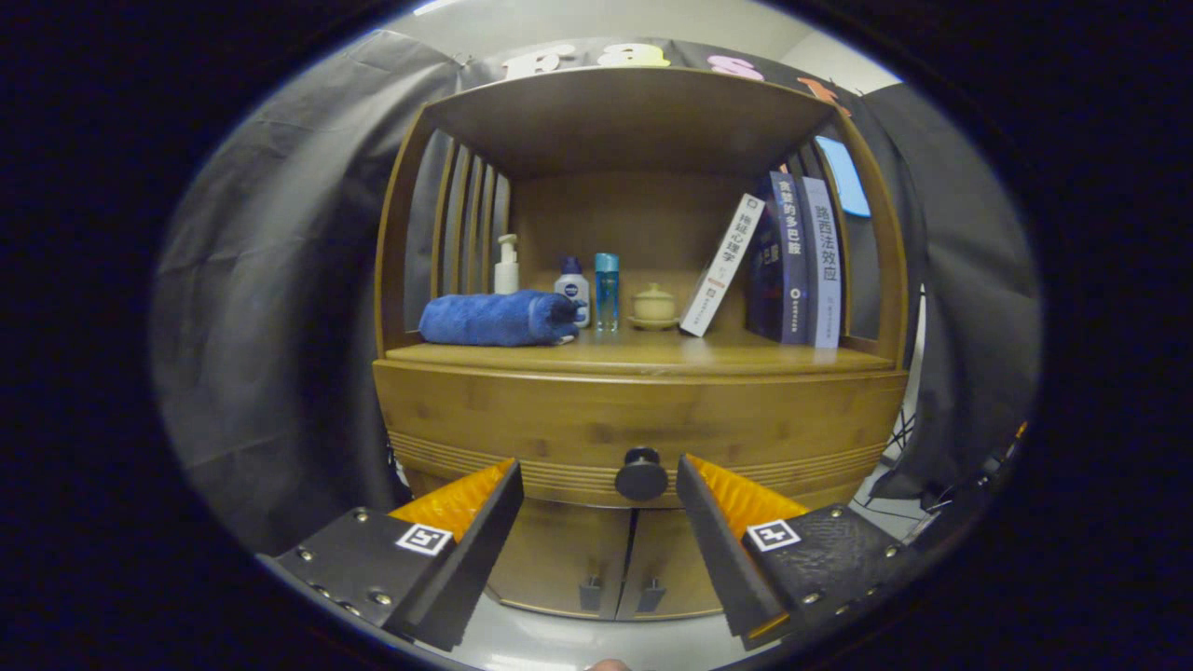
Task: Pull open the drawer, take out the items inside it, and place them on the countertop above the cabinet.
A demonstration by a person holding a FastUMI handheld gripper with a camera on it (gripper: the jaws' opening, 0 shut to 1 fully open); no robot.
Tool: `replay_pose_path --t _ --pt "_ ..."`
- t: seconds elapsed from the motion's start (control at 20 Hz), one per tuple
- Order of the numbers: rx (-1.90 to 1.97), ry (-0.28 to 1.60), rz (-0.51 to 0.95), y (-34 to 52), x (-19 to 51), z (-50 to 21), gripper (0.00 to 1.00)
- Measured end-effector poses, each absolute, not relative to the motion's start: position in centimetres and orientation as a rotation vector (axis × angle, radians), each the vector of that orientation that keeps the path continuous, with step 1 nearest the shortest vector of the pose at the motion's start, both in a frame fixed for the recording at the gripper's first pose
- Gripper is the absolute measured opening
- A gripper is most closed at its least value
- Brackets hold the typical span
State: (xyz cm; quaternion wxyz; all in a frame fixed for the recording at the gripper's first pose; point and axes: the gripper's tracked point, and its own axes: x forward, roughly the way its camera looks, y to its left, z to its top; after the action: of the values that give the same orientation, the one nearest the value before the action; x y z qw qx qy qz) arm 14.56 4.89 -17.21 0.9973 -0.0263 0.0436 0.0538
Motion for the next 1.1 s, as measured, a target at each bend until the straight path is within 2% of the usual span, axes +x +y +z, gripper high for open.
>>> replay_pose_path --t 0.3,0.6,0.8,0.9,1.0,1.1 --pt "-0.068 0.129 0.112 6.3 16.5 -19.4 0.99" --pt "-0.035 0.142 -0.057 1.7 19.9 -20.3 0.96" --pt "-0.027 0.155 -0.081 1.4 23.6 -21.5 0.61" --pt "-0.018 0.138 -0.092 1.1 22.3 -20.8 0.44" --pt "0.037 0.105 -0.089 1.2 22.3 -20.8 0.44" --pt "0.012 0.1 -0.026 1.7 22.4 -20.7 0.44"
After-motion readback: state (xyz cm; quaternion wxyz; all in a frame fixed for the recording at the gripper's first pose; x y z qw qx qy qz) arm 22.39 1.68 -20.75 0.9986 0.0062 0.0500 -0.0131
